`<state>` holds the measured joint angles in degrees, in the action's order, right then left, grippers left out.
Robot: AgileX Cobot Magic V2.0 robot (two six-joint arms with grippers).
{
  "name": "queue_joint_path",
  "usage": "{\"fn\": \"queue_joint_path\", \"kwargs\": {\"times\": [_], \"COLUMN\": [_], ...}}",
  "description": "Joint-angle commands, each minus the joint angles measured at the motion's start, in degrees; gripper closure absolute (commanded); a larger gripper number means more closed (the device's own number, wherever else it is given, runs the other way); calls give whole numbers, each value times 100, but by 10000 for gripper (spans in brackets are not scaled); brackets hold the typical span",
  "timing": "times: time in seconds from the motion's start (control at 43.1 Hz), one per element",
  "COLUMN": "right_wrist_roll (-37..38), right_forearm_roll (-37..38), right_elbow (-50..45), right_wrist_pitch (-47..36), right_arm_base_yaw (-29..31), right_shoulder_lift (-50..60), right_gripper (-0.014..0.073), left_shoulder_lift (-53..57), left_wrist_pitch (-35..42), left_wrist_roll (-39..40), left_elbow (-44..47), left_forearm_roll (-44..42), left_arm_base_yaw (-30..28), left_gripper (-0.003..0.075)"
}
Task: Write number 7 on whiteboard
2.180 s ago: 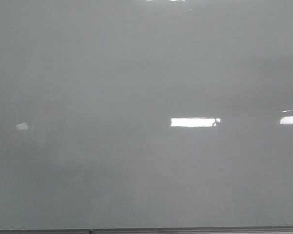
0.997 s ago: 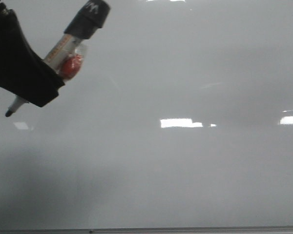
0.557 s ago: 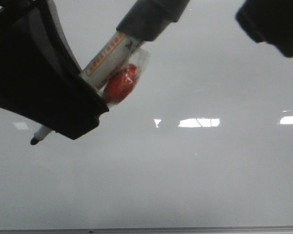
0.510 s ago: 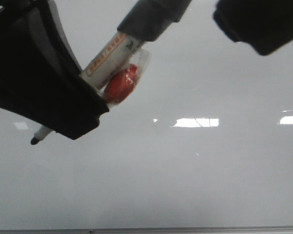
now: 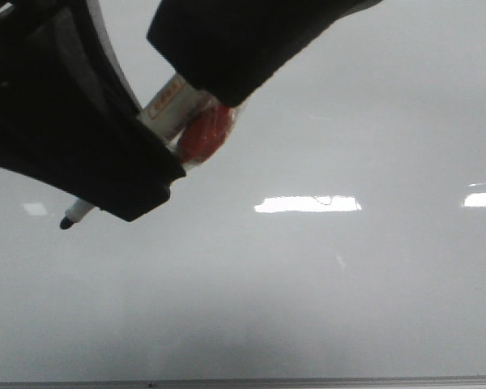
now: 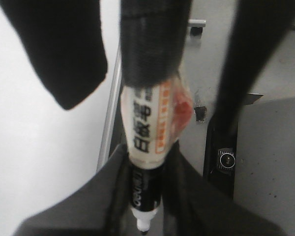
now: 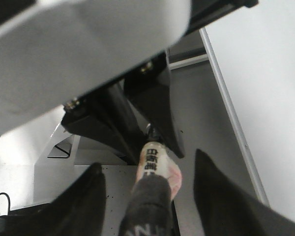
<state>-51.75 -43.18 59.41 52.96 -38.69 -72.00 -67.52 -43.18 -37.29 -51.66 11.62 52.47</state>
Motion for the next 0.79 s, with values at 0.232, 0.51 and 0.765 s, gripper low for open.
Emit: {"fn": "queue_joint_path", "kwargs": {"times": [0.232,0.51,0.765], "right_wrist_roll": [-77,-59,49], "right_forearm_roll": [-265,-219,-263], "right_elbow": [216,211,95], "right_wrist_pitch": [6,-549,-1619], "right_arm_base_yaw": [5,121,767], "right_shoulder_lift": [116,128,128], "right_gripper": [575,657,658], "left_shoulder_lift": [671,1293,3141], "left_wrist_pitch": [856,847,1050], "left_wrist_roll": [-1,65,787], "left_elbow": [-183,178,1126], "left_forearm_roll": [-19,-29,-29], "left_arm_base_yaw": [49,37,37], "left_gripper": [496,217,447]}}
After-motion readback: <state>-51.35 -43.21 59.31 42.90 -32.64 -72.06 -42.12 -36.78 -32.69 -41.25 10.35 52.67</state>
